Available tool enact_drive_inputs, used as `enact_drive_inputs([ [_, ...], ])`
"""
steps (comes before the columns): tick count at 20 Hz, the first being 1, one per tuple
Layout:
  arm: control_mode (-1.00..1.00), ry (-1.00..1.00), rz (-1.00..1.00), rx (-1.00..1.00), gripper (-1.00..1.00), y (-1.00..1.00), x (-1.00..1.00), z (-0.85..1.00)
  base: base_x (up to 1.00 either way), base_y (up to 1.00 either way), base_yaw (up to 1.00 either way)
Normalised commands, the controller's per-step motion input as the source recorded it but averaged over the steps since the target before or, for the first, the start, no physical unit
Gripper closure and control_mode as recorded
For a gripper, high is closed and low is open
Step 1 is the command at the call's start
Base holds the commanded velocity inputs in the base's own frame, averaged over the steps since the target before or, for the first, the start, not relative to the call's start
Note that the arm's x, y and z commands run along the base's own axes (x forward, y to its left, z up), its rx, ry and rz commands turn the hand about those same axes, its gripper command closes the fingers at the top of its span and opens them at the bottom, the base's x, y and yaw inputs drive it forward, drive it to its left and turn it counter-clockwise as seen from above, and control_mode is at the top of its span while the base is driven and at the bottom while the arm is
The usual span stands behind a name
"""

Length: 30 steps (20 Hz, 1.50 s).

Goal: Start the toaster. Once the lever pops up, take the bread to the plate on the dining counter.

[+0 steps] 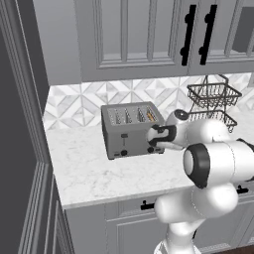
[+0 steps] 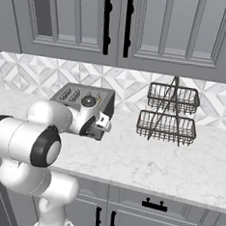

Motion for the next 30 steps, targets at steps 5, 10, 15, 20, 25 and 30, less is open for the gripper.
enact_drive_inputs([
  [5, -1.0, 0.04, 0.0, -0.04, -1.0, 0.0, -0.18, -0.73, 0.0, 0.0, 0.0],
  [10, -1.0, -0.24, 0.0, 0.0, -1.0, 0.0, -0.41, 0.3, 0.0, 0.0, 0.0],
  [15, -1.0, -0.31, 0.0, 0.02, -1.0, -0.06, -0.41, 0.48, 0.0, 0.0, 0.0],
  [20, -1.0, -0.13, -0.08, 0.12, -1.0, -0.56, -0.38, 0.27, 0.0, 0.0, 0.0],
  [25, -1.0, -0.08, -0.07, 0.13, -1.0, -0.63, -0.29, 0.51, 0.0, 0.0, 0.0],
  [30, -1.0, -0.03, -0.05, 0.12, -1.0, -0.46, -0.13, 0.37, 0.0, 0.0, 0.0],
])
